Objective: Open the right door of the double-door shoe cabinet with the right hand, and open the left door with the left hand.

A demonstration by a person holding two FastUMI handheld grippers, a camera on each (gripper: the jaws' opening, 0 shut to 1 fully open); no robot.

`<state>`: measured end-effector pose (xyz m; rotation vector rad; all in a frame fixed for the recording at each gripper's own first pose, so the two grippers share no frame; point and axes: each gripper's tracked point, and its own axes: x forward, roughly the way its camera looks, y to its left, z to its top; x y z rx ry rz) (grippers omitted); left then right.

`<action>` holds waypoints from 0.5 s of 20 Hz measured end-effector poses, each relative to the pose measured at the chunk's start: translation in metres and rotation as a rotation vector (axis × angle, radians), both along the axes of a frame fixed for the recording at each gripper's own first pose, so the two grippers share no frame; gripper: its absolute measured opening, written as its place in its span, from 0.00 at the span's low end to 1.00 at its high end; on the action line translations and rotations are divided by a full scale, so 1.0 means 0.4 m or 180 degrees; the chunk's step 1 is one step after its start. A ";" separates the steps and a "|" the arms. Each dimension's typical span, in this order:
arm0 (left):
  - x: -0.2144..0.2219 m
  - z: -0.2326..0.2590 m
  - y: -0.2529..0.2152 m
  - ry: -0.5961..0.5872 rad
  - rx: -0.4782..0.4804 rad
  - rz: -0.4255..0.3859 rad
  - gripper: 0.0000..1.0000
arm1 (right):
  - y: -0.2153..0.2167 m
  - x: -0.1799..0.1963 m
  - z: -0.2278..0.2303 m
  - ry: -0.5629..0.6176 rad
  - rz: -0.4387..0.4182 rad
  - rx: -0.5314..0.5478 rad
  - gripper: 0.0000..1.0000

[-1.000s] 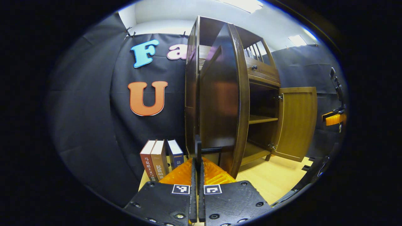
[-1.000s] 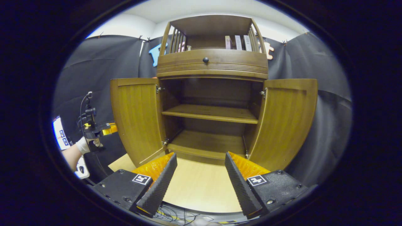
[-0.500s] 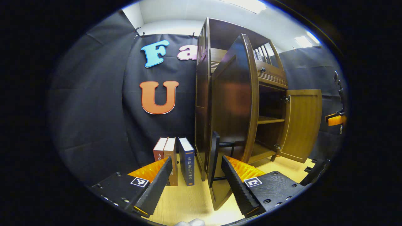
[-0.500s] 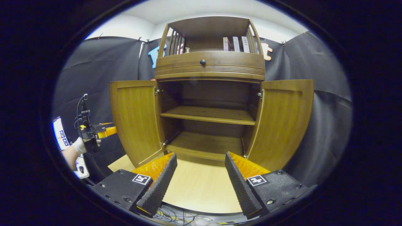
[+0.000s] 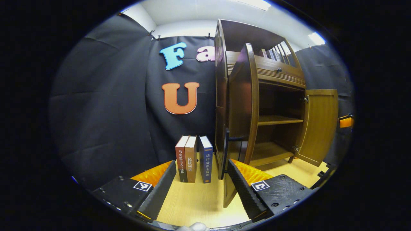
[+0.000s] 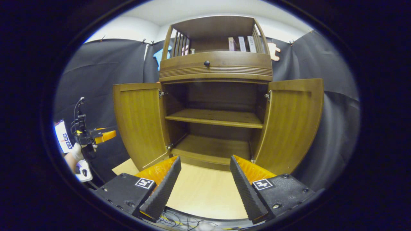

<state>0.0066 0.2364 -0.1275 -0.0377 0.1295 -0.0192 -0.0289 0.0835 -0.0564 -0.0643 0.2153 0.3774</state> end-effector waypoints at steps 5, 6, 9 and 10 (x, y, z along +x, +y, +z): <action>-0.047 0.103 -0.082 -0.0066 0.0166 0.0236 0.95 | -0.050 0.027 0.042 -0.0121 -0.0110 0.0061 1.00; -0.051 0.130 -0.109 -0.0094 0.0214 0.0258 0.95 | -0.061 0.035 0.056 -0.0156 -0.0140 0.0071 1.00; -0.055 0.208 -0.207 -0.0193 0.0175 0.0224 0.95 | -0.101 0.053 0.087 -0.0246 -0.0240 0.0121 0.96; -0.059 0.224 -0.234 -0.0203 0.0130 0.0244 0.95 | -0.113 0.059 0.097 -0.0267 -0.0272 0.0140 0.96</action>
